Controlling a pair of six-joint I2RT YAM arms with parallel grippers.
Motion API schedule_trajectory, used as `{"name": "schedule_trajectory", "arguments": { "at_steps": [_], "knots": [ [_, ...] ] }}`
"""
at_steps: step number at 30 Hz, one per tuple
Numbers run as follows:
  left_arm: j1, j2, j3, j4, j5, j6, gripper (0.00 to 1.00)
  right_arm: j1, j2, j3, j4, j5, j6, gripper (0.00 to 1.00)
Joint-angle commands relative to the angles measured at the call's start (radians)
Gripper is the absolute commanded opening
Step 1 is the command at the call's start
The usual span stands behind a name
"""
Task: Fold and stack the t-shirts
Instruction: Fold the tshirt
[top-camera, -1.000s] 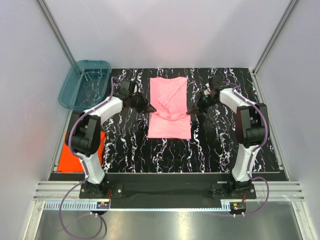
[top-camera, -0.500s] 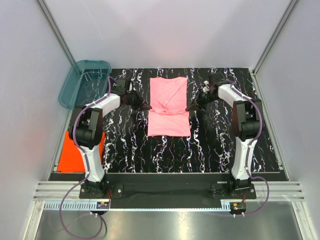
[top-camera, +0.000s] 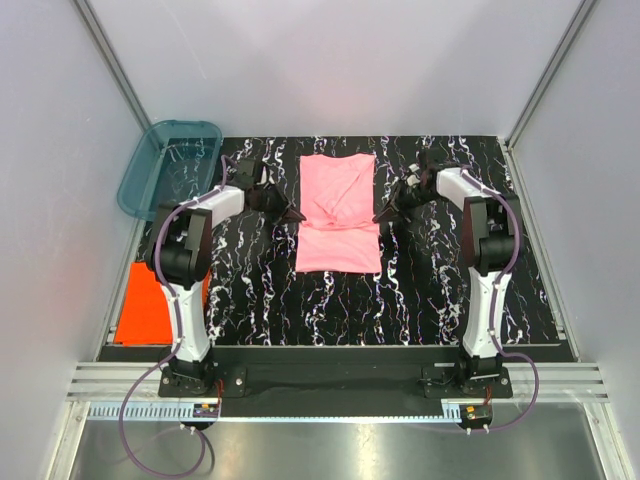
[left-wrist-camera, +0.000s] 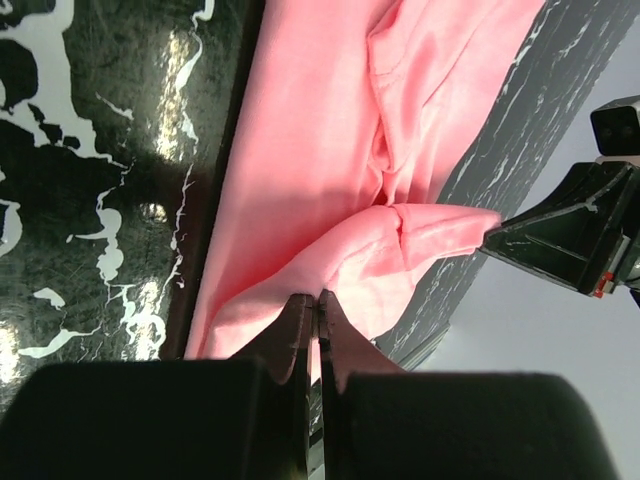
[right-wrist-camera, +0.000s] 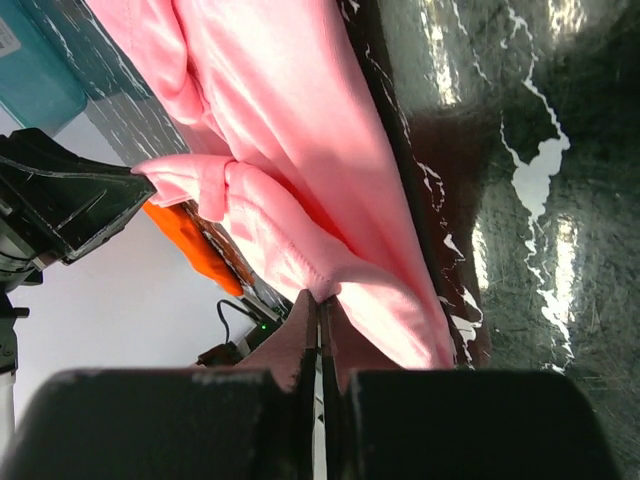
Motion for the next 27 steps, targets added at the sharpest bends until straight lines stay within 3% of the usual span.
{"name": "schedule_trajectory", "arguments": {
  "at_steps": [1, 6, 11, 12, 18, 24, 27],
  "knots": [
    [0.018, 0.011, 0.056, 0.026, 0.041, 0.018, 0.01, -0.005, 0.018, 0.057, -0.007, -0.052, -0.02, 0.0],
    [0.029, 0.037, 0.065, 0.024, 0.064, 0.021, 0.08, -0.008, 0.055, 0.082, -0.007, -0.068, -0.017, 0.04],
    [0.035, 0.051, 0.094, 0.0, 0.058, 0.059, 0.29, -0.022, 0.093, 0.143, -0.02, -0.074, -0.02, 0.16],
    [0.038, 0.049, 0.12, -0.017, 0.037, 0.078, 0.33, -0.031, 0.096, 0.157, -0.039, -0.074, -0.026, 0.24],
    [0.038, -0.018, 0.172, -0.152, -0.043, 0.239, 0.37, -0.041, 0.073, 0.231, -0.155, 0.018, -0.098, 0.53],
    [0.019, -0.148, 0.025, -0.157, -0.07, 0.29, 0.37, 0.018, -0.082, 0.068, -0.157, 0.122, -0.127, 0.68],
    [0.001, -0.204, -0.05, -0.155, -0.077, 0.322, 0.37, 0.082, -0.132, -0.009, -0.129, 0.147, -0.118, 0.69]
  ]
}}
